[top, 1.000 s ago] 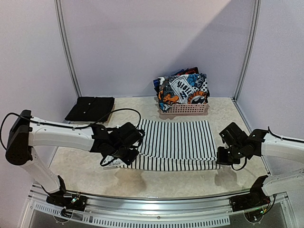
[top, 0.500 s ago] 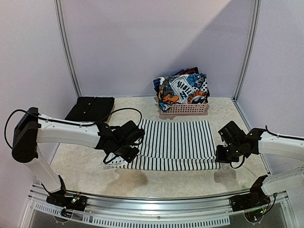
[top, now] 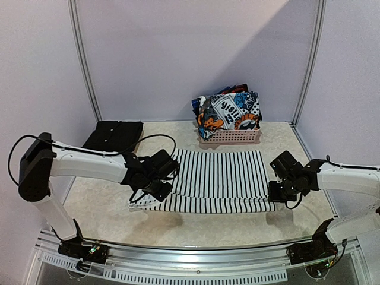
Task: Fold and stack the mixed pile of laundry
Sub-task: Fold the flattened tank top at the center of the board.
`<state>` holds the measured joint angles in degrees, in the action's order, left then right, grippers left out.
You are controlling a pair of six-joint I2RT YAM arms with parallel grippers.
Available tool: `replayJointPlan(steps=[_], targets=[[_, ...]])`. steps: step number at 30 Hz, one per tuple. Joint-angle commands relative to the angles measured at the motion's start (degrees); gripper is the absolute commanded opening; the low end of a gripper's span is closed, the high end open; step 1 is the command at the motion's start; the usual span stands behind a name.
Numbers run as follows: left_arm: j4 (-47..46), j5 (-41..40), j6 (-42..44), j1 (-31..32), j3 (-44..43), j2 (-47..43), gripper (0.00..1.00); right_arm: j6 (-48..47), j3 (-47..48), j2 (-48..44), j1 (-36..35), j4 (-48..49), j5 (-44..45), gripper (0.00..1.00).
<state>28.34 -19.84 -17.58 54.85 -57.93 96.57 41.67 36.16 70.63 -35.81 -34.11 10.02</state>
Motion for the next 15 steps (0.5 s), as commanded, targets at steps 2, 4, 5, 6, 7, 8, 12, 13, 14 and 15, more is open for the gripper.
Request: replayJointPlan(steps=[2, 4, 5, 6, 7, 8, 12, 13, 14, 15], targets=[[-1.48, 0.95, 0.22, -1.3, -0.53, 1.21, 0.0, -0.66, 0.6, 1.05, 0.95, 1.64, 1.78, 0.0], [-1.62, 1.07, 0.16, -1.49, -0.52, 1.41, 0.0, -0.79, 0.45, 1.56, 1.07, 1.95, 1.84, 0.0], [-1.75, 1.04, 0.18, -1.56, -0.47, 1.54, 0.0, -0.84, 0.36, 1.73, 1.13, 2.08, 1.84, 0.0], [-1.8, 1.09, 0.1, -1.59, -0.51, 1.65, 0.0, -0.88, 0.32, 2.07, 1.2, 2.23, 1.84, 0.0], [-1.87, 1.11, 0.07, -1.65, -0.52, 1.77, 0.0, -0.89, 0.24, 2.28, 1.26, 2.42, 1.84, 0.0], [-1.96, 1.11, -0.03, -1.67, -0.52, 1.87, 0.0, -0.89, 0.23, 2.46, 1.31, 2.61, 1.84, 0.0], [-2.31, 1.1, -0.34, -1.75, -0.44, 2.39, 0.0, -0.89, 0.4, 3.14, 1.53, 3.19, 1.84, 0.0], [-2.42, 1.08, -0.42, -1.76, -0.43, 2.5, 0.0, -0.89, 0.47, 3.4, 1.53, 3.22, 1.84, 0.01], [-2.47, 1.11, -0.53, -1.76, -0.43, 2.59, 0.0, -0.89, 0.55, 3.6, 1.61, 3.32, 1.84, 0.02], [-2.57, 1.09, -0.57, -1.76, -0.43, 2.67, 0.0, -0.97, 0.64, 3.91, 1.67, 3.5, 1.85, 0.03]])
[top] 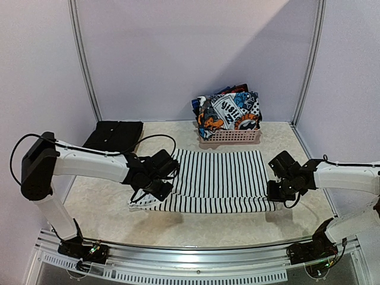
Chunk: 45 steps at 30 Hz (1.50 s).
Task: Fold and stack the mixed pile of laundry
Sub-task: Fold the flattened tank top at the center of the board, then move the 1/3-folded tank top to the center of the board.
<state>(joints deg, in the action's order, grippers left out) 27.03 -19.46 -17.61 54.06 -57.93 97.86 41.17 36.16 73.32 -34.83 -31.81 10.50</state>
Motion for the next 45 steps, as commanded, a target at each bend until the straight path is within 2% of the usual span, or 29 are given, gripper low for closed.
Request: replayJointPlan(steps=[1, 15, 18, 22, 27, 28, 31, 33, 41, 45], targets=[[-1.32, 0.7, -0.7, -0.98, -0.49, 1.46, 0.0, -0.47, 0.73, 1.48, 0.66, 1.4, 1.36, 0.03], [-1.5, -0.34, -1.01, -1.07, -0.16, 1.57, 0.0, -0.78, 1.73, 4.78, 0.9, 1.68, 1.89, 0.04], [-2.75, -0.42, -0.93, -1.07, 0.13, 0.91, 0.0, -0.83, 2.49, 4.98, 0.98, 0.85, 2.58, 0.21], [-4.73, -0.99, -0.91, -0.98, 1.56, -0.99, 0.0, -0.88, 4.08, 4.45, 1.58, -0.08, 2.63, 0.5], [-5.47, -2.5, -1.29, -0.27, 3.8, -4.61, 0.05, -0.74, 6.85, 2.43, 1.6, -2.44, 2.91, 0.59], [-5.51, -2.65, -1.33, -0.01, 4.32, -5.55, 0.08, -0.83, 6.97, 1.78, 1.53, -2.32, 2.18, 0.6], [-5.86, -3.15, -1.38, 1.06, 5.83, -8.2, 0.31, -1.87, 6.55, -1.08, 1.6, -0.97, -2.71, 0.61], [-6.46, -3.02, -1.5, 1.81, 6.93, -9.51, 0.37, -1.97, 5.9, -3.03, 1.37, 0.15, -5.86, 0.6], [-11.46, 4.11, -1.77, 3.3, 10.29, -11.77, 0.34, -0.26, 4.55, -6.77, -3.8, 3.98, -14.11, 0.53], [-11.95, 4.86, -1.59, 3.32, 10.34, -10.45, 0.33, 0.13, 3.86, -4.14, -6.12, 7.28, -16.81, 0.45]])
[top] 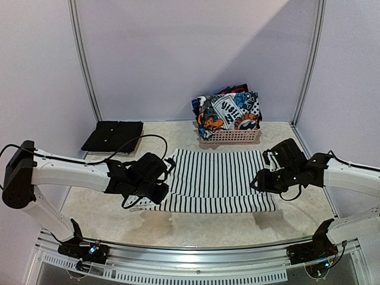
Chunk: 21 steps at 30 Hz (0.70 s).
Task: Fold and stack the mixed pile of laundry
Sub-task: Move the 1/3-folded tank top to the center of the board.
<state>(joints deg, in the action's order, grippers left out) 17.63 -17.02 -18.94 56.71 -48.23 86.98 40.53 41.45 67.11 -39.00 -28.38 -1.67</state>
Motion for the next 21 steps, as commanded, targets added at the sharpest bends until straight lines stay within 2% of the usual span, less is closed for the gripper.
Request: replayJointPlan(steps=[1, 11, 21], targets=[[-2.7, 2.8, -0.26, 0.57, 0.53, 1.1, 0.33, 0.73, -1.6, 2.92, -2.22, 4.58, -5.1, 0.43], [-4.09, 4.64, -0.76, 0.62, 0.24, 4.71, 0.28, -0.01, -3.05, 13.96, -2.65, 8.41, -5.59, 0.25], [-7.34, 6.51, -3.29, 1.0, 2.45, 9.59, 0.26, -0.14, -6.13, 18.06, -2.66, 9.38, -3.97, 0.22]])
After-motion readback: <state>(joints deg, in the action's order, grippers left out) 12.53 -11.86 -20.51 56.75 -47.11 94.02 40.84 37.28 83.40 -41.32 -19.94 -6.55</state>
